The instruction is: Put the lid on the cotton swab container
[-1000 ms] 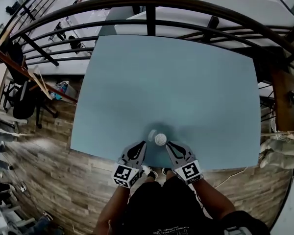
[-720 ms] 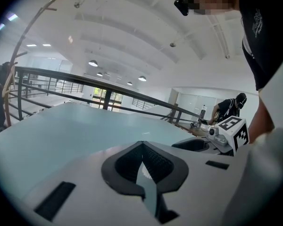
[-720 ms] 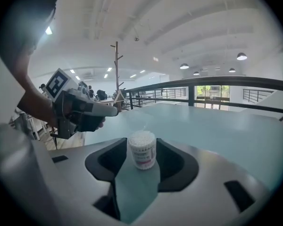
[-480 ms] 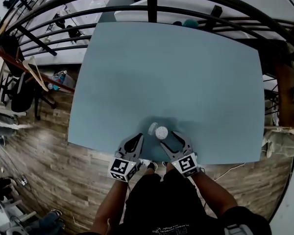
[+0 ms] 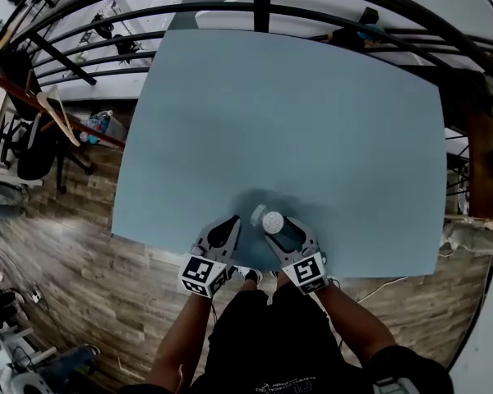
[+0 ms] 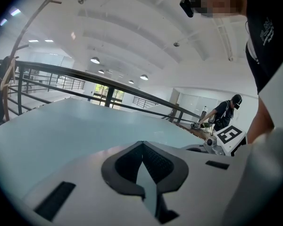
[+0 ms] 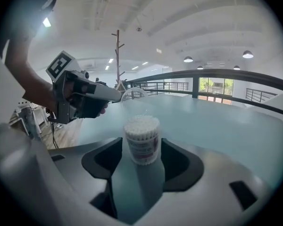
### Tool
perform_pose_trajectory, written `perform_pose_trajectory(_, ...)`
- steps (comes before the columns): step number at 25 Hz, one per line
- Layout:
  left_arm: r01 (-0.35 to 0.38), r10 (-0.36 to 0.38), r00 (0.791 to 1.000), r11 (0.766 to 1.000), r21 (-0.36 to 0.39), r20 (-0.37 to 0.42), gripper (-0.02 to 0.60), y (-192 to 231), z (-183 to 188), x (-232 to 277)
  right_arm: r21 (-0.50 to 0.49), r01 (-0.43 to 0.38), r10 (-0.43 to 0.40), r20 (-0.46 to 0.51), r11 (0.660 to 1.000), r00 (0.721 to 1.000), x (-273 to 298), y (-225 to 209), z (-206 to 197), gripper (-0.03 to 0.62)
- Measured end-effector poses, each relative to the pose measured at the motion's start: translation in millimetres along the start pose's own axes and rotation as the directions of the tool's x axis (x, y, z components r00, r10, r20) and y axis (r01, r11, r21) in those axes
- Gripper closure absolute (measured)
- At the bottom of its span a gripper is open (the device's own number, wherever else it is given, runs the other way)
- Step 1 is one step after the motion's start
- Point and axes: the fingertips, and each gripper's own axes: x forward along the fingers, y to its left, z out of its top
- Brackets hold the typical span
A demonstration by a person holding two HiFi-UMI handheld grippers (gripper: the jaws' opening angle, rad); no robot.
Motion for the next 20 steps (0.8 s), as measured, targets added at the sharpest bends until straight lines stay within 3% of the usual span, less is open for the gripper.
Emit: perform_pose_trajectory(20,0.011,-0.011,1.000,1.000,0.004,-0.026,0.571,2.9,-5.5,4.4,-0.032,0.001,-0.001,-0.005,0.999,1.000,10.5,-3.4,2.8,0.347)
